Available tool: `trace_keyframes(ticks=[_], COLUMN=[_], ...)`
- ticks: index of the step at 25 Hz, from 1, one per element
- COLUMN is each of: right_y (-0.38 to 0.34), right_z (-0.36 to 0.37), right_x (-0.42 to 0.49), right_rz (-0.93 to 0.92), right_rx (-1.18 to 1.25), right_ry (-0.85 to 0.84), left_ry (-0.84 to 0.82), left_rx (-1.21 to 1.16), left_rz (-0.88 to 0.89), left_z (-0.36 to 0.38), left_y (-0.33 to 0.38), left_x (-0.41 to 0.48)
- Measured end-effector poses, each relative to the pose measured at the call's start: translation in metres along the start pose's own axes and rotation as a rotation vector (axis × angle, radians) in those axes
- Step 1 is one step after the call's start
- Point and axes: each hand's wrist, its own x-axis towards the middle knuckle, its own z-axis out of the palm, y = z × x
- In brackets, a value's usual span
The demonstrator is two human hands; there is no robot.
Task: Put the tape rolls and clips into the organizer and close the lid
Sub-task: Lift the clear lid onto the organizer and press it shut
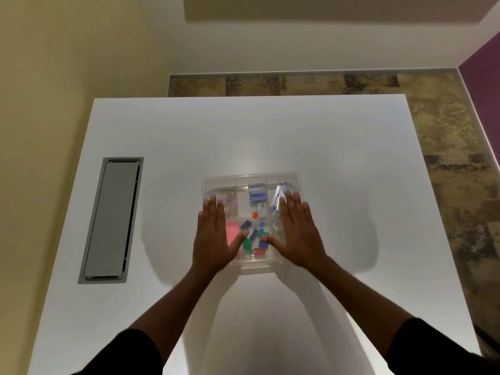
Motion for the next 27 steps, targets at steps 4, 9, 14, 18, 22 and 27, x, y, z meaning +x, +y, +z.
trace_keyframes(ticks=[4, 9, 14, 18, 22, 27], right_y=[0.002, 0.008, 0.014, 0.016, 0.012, 0.009], right_z=[-0.016, -0.007, -0.002, -0.003, -0.008, 0.017], right_x=[0.065, 0.082, 0.086, 0.082, 0.074, 0.005], right_rz=[-0.02, -0.019, -0.034, -0.058, -0.04, 0.096], right_rx=[-0.084, -0.111, -0.076, -0.1, -0.08, 0.003], right_ry=[-0.054, -0.12, -0.111, -0.101, -0.099, 0.004], left_ry=[-0.089, -0.157, -0.148, -0.173, -0.14, -0.022], left_rx=[0.092, 0.1, 0.099, 0.094, 0.086, -0.027], left_rz=[0.017, 0.015, 0.01, 0.034, 0.036, -0.082], left_z=[-0.02, -0.018, -0.012, -0.013, -0.019, 0.009], left_y=[-0.01, -0.014, -0.013, -0.014, -0.017, -0.025], left_x=[0.059, 0.077, 0.078, 0.076, 0.065, -0.009])
